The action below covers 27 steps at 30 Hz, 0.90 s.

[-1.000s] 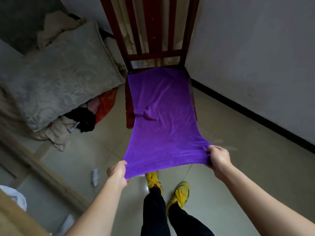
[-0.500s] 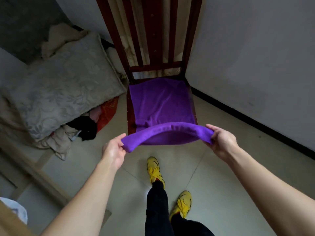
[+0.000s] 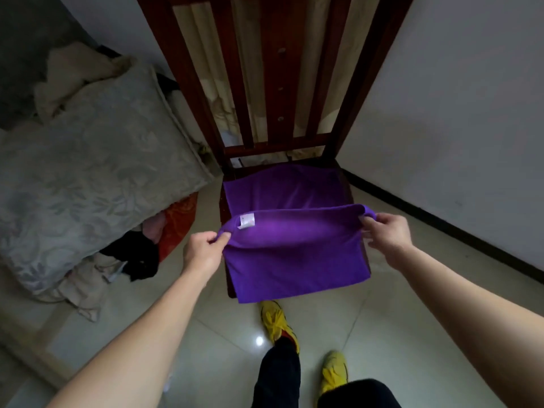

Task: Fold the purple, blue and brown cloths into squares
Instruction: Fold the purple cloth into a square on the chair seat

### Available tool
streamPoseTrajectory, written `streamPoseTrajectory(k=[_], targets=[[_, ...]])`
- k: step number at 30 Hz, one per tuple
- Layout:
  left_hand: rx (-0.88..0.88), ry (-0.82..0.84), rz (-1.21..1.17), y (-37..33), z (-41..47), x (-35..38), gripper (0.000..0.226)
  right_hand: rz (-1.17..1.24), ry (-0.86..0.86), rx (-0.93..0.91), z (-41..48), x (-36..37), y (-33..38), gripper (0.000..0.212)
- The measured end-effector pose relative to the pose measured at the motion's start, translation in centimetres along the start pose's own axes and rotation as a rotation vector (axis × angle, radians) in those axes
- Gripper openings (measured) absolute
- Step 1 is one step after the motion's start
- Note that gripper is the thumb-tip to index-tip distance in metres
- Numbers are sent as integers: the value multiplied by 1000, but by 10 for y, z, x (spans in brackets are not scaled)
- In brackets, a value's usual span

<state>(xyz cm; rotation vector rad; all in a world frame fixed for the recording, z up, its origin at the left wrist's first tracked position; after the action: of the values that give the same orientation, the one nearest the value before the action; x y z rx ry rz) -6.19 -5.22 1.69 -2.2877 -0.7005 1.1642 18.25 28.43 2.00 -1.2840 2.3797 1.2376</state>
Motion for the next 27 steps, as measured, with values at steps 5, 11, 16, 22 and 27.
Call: streamPoseTrajectory(k=[5, 11, 16, 22, 27], targets=[[115, -47, 188, -30, 47, 10, 45, -457, -70, -162, 38, 21, 33, 25], [106, -45, 276, -30, 109, 44, 18, -785, -32, -353, 89, 72, 57, 18], [143, 76, 465, -23, 151, 86, 33, -762, 167, -366, 139, 124, 53, 27], [231, -100, 481, -39, 170, 85, 17, -296, 91, -440, 156, 120, 77, 14], [250, -133, 385, -42, 188, 76, 22, -298, 50, -493, 169, 110, 94, 12]])
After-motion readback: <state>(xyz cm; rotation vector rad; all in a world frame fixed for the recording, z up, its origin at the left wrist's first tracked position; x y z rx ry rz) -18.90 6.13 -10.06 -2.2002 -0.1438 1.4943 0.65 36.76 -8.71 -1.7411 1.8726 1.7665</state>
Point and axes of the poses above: each hand's wrist, its own z-axis towards the middle knuckle, its own x-axis out of the palm, y = z × x, the point moved 9 cm from there along z, towards the middle knuckle, and after that the axes turned 2 degrees about x, right-handed, at the moved point
